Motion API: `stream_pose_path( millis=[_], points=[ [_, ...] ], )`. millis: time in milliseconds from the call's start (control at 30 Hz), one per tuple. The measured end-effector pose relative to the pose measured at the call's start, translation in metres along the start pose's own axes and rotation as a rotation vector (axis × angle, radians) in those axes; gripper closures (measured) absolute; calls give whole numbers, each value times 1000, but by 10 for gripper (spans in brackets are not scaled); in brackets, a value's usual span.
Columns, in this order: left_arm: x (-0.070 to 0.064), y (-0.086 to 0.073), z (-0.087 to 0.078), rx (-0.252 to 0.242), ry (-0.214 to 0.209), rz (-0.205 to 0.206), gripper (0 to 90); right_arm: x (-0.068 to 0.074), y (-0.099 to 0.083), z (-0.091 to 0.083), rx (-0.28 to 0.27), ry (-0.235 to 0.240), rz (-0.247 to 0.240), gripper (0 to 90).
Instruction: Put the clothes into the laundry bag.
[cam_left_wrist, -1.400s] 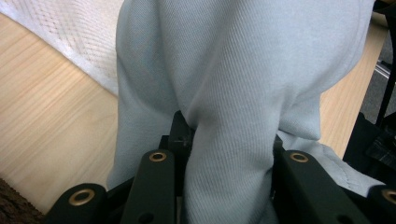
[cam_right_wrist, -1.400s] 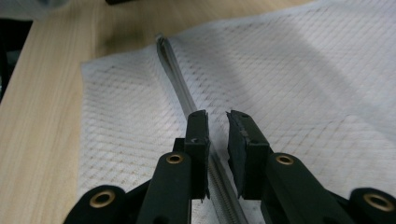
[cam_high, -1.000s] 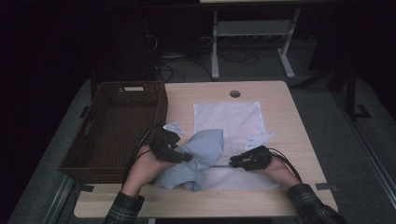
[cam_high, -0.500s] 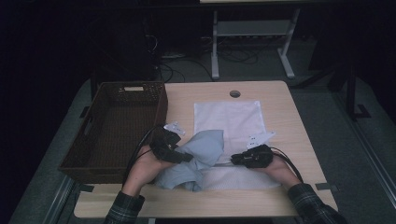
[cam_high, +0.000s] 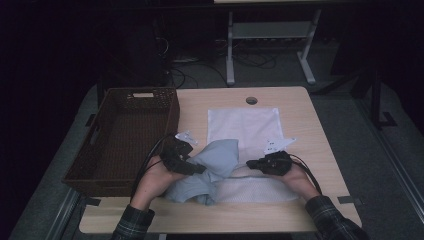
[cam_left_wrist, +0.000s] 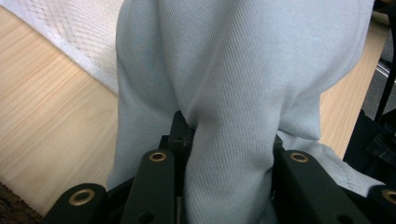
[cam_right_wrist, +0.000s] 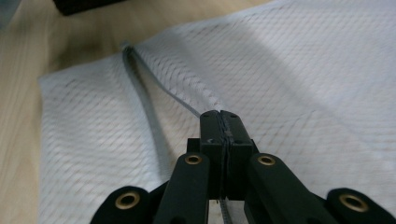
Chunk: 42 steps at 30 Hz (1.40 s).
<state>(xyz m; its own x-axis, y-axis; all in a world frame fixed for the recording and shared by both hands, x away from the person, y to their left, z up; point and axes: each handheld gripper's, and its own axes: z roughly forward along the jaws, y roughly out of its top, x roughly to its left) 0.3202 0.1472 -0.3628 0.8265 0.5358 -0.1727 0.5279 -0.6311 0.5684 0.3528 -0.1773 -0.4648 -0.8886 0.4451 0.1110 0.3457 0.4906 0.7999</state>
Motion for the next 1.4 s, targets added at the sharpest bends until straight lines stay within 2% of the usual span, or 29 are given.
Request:
stream_pose_path(
  millis=[333,500,700,867,1133,1400],
  points=[
    [-2,-1,-2,0,-4,8,686,-14,22,4,-57,-38,50,887],
    [-5,-1,-3,1,-2,15,686,-20,30,7,-85,-38,77,888],
    [-12,-1,-1,13,-13,38,685,-23,41,6,-112,-38,80,887],
    [-21,-1,11,46,-24,60,685,-22,46,2,-132,-35,82,887],
    [-33,3,36,99,-41,104,685,-19,48,-1,-130,-29,77,888],
    [-42,8,48,114,-35,151,685,-16,46,-10,-131,-22,70,888]
  ],
)
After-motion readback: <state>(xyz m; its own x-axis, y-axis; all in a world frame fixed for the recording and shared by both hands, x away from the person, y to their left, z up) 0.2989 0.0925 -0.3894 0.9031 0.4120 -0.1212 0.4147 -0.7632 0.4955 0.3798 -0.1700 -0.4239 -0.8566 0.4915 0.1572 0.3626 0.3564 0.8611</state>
